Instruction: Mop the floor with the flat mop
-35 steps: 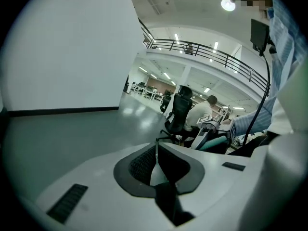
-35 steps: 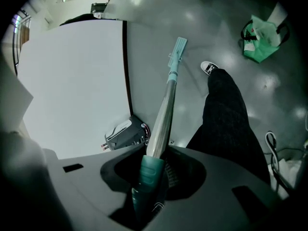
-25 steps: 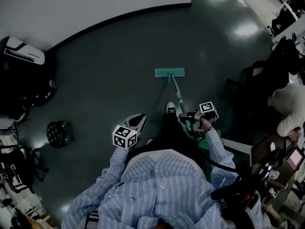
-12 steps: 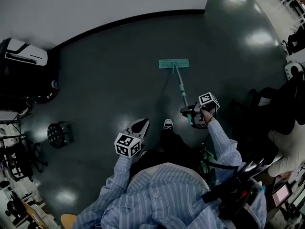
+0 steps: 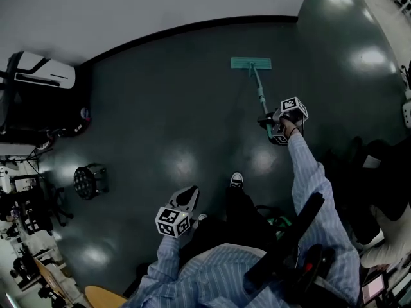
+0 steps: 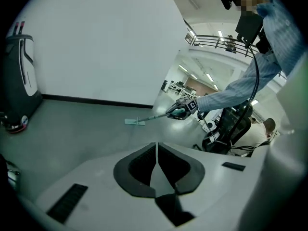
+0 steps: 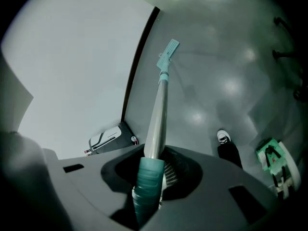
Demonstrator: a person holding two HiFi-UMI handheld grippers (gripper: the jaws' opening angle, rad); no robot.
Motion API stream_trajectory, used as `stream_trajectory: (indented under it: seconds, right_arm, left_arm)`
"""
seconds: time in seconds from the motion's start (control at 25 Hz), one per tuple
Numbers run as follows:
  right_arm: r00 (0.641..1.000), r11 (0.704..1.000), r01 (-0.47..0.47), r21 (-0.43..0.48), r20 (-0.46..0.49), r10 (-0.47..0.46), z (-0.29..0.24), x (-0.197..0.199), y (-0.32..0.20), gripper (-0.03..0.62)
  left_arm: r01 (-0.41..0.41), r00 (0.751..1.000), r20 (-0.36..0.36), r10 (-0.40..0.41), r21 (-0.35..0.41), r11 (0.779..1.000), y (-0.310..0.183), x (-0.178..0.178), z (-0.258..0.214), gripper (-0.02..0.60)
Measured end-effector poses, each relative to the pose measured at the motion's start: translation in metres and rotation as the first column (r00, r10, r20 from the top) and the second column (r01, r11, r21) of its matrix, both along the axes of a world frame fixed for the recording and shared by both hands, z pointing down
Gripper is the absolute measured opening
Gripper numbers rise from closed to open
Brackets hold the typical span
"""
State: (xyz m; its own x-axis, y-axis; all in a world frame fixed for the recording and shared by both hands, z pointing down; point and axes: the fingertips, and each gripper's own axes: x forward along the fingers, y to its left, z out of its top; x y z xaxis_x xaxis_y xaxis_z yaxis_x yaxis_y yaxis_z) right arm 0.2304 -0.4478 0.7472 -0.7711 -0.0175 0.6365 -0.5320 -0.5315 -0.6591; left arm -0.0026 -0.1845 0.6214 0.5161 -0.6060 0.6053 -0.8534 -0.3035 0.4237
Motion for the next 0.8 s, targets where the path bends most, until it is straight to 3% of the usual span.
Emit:
stream_trajectory:
  seconds: [0.24, 0.44, 0.6, 0.8]
  right_arm:
    - [0.997, 1.0, 0.008, 0.005, -0.071, -0.007, 0.023, 0.016, -0.079, 0.093]
    - [0.996, 0.999, -0.053, 0.002, -0.073, 0.053, 0.028, 0.007, -0.122, 0.075]
    - [0.994, 0.999, -0.049, 0.011, -0.101, 0.05, 0.027, 0.0, -0.116, 0.074]
    - [0.992, 0.996, -0.089, 0.007, -0.086, 0.089, 0.018, -0.009, -0.061, 0.074]
  left_arm:
    - [0.126, 0.992, 0.02, -0.126, -0.026, 0.992, -0.014, -0.014, 0.009, 0.014]
    - [0.155, 0.988, 0.022, -0.154, -0.045, 0.987, -0.016, -0.021, 0.016, 0.014]
    - [0.136, 0.991, 0.013, -0.136, -0.033, 0.99, -0.009, -0.019, 0.02, 0.014]
    - [0.101, 0.995, -0.012, -0.101, 0.011, 0.995, 0.004, -0.027, 0.006, 0.015]
